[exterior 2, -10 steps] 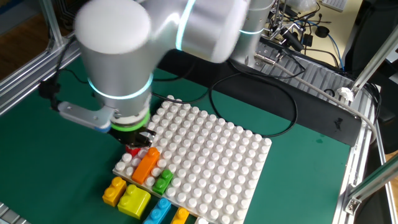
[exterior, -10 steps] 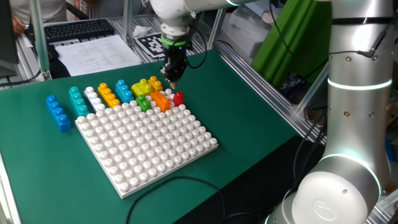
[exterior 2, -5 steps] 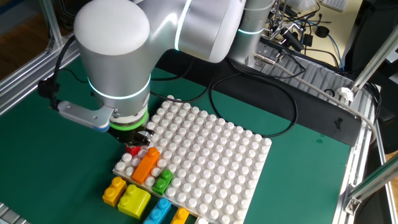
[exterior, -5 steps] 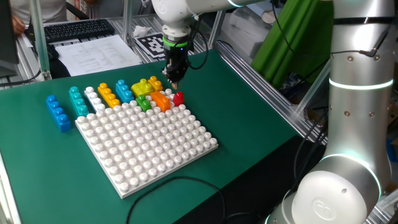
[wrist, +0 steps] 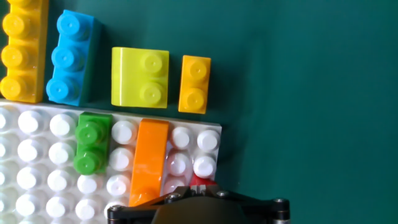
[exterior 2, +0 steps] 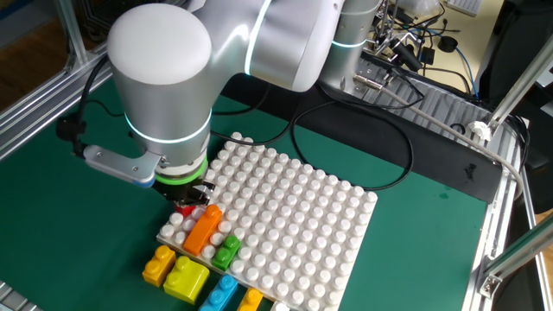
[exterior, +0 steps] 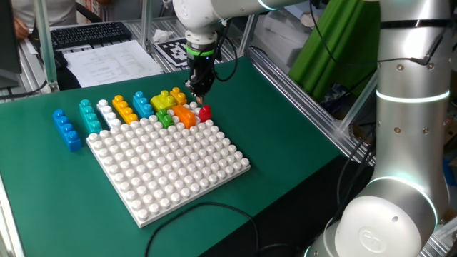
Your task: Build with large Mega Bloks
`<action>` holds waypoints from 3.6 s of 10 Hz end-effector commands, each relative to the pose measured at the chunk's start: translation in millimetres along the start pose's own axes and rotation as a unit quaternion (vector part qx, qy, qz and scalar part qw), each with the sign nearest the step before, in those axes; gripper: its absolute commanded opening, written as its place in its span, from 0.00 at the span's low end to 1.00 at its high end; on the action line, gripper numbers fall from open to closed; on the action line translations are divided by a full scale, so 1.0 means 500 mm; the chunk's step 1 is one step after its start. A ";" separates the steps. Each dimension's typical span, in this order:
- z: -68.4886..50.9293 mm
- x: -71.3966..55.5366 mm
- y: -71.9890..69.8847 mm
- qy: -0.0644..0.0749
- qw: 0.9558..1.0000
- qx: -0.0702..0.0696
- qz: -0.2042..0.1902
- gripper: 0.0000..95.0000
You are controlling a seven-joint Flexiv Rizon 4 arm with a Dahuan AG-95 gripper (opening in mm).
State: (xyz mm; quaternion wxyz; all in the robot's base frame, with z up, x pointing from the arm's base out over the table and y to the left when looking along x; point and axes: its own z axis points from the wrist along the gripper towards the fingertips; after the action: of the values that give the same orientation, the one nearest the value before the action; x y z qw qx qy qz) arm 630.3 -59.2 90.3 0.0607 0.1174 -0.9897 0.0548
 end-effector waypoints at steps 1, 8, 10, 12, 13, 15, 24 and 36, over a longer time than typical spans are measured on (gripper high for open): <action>-0.001 0.001 0.000 -0.001 1.000 0.000 0.000 0.00; 0.000 0.001 0.001 0.019 0.999 -0.023 0.025 0.00; 0.000 0.001 0.001 0.041 0.998 -0.029 0.023 0.00; 0.000 0.001 0.001 0.039 0.999 -0.025 0.020 0.00; 0.000 0.001 0.001 0.041 0.999 -0.013 0.003 0.00; -0.001 0.006 0.001 0.039 0.999 -0.003 0.001 0.00; 0.017 0.045 -0.012 0.025 1.000 -0.003 0.000 0.00; 0.027 0.049 0.000 0.017 1.000 -0.003 0.008 0.00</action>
State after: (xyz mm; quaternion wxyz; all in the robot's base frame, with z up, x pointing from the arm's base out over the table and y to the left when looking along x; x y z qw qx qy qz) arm 605.1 -66.1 80.5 0.0777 0.1097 -0.9895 0.0537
